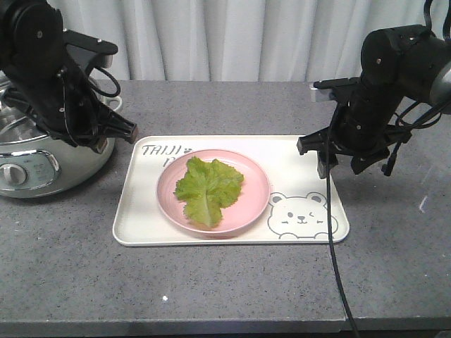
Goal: Transfer vegetables to tray and serve
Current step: 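Release the plate and lower both grippers to the tray's side edges, then close both grippers on the opposite side edges of the cream tray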
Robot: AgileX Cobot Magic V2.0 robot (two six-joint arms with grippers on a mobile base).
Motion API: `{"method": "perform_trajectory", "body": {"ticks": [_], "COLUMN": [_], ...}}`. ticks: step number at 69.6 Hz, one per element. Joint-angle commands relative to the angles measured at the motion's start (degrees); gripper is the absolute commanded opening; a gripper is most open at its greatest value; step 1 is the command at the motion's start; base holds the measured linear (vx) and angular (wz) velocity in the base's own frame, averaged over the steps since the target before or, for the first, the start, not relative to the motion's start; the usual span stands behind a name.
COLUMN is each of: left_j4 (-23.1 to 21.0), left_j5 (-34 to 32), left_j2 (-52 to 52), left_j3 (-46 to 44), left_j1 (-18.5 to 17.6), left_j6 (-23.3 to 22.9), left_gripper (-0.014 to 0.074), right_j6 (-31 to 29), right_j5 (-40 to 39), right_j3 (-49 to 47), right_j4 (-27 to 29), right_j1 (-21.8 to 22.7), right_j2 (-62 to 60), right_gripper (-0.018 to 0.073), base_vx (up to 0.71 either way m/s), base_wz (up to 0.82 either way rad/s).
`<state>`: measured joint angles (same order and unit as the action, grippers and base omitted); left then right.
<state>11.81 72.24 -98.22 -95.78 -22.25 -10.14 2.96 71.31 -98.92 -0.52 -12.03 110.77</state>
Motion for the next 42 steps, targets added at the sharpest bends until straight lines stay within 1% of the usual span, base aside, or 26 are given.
{"method": "perform_trajectory", "body": {"ticks": [1,10,15,18,28,42], "left_j4": [-1.19,-1.95,-3.15,-3.87,-5.69,-5.75], "left_j5": [-0.74,-0.73,-1.27,-1.39,-1.34,-1.32], "left_j2": [1.64,0.06,-0.67,-0.97,-2.00,-2.47], "left_j3": [-0.22,1.18,2.23,2.52,2.59,2.54], "left_j1": [0.20,0.26,0.26,0.26,0.26,0.26], "left_j6": [-1.28,-3.20,-3.21,-3.21,-3.11,-3.16], "left_gripper": [0.0272,0.0272,0.0272,0.0272,0.0272,0.0272], "right_j6": [0.25,0.39,0.61,0.67,0.93,1.47], "right_j5": [2.29,2.33,2.33,2.33,2.33,2.33], "right_j3": [-1.29,-1.29,-1.29,-1.29,-1.29,-1.13], "right_j4": [-0.64,-0.41,0.13,1.39,0.52,1.39], "right_j1": [0.17,0.17,0.17,0.17,0.17,0.17], "right_j2": [-3.14,-3.14,-3.14,-3.14,-3.32,-3.44], "right_gripper": [0.0427,0.0427,0.0427,0.0427,0.0427,0.0427], "base_vx": [0.00,0.00,0.00,0.00,0.00,0.00], "base_wz": [0.00,0.00,0.00,0.00,0.00,0.00]}}
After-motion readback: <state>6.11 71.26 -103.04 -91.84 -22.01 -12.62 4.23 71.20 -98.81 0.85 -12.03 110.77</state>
